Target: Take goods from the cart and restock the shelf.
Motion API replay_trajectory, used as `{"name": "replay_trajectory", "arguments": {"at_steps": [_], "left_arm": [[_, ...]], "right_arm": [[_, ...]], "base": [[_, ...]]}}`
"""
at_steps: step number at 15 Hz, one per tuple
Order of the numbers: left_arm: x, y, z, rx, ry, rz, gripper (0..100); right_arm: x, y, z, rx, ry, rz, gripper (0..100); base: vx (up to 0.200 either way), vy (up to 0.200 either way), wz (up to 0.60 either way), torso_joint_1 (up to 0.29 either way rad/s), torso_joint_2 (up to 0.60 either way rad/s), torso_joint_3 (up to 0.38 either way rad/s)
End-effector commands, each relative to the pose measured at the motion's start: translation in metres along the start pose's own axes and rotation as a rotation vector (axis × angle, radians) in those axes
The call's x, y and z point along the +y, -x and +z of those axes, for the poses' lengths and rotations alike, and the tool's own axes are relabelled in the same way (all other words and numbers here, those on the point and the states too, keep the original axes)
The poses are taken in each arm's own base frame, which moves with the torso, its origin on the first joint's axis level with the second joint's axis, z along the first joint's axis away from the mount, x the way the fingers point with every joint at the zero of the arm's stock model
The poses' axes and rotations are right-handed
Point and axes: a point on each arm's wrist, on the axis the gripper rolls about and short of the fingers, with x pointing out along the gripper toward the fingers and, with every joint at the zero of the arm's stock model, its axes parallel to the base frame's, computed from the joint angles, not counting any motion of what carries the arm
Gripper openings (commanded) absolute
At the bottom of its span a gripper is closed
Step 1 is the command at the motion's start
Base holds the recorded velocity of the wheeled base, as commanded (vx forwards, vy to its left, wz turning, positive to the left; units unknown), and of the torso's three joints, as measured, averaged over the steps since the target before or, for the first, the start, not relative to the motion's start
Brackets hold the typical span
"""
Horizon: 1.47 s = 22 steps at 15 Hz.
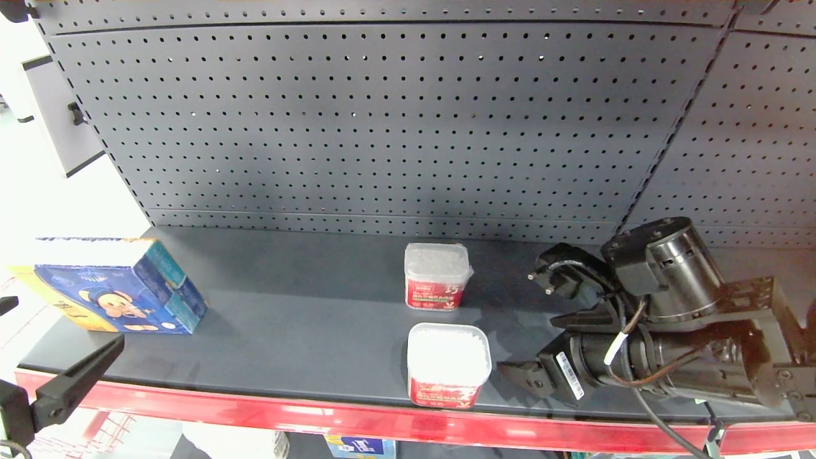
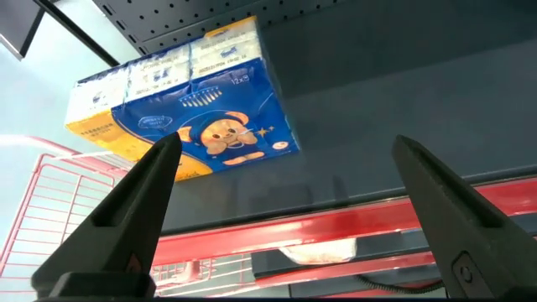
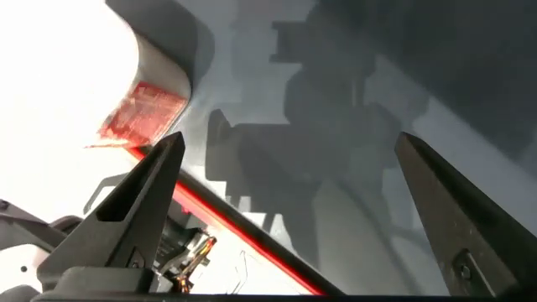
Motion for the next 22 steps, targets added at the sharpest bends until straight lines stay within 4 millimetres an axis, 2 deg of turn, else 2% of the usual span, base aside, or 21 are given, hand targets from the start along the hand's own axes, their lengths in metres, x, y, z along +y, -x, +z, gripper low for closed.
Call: {"name": "replay_trajectory", "arguments": {"at_steps": [1,14,22], "left_arm": [[0.0005,-0.0006,0.0018,-0.003,0.001,0.002,100],[0.0017,0.0007,0.0048,-0.015,0.002,0.010,100],[0.0022,-0.0056,0.0095,-0.004,0.000,0.002,100]], "right_arm": [[0.0011,-0.0036,0.0004,0.009,0.003,0.001,100],[0.0081,-0.0102,0.0086,0.002,0.017,0.002,100],[0.0076,-0.0107,0.0038,0.017,0.019,-0.017,100]], "base": [[0.000,0.000,0.00,0.000,0.00,0.000],[0.000,0.000,0.00,0.000,0.00,0.000],[0.000,0.000,0.00,0.000,0.00,0.000]]}}
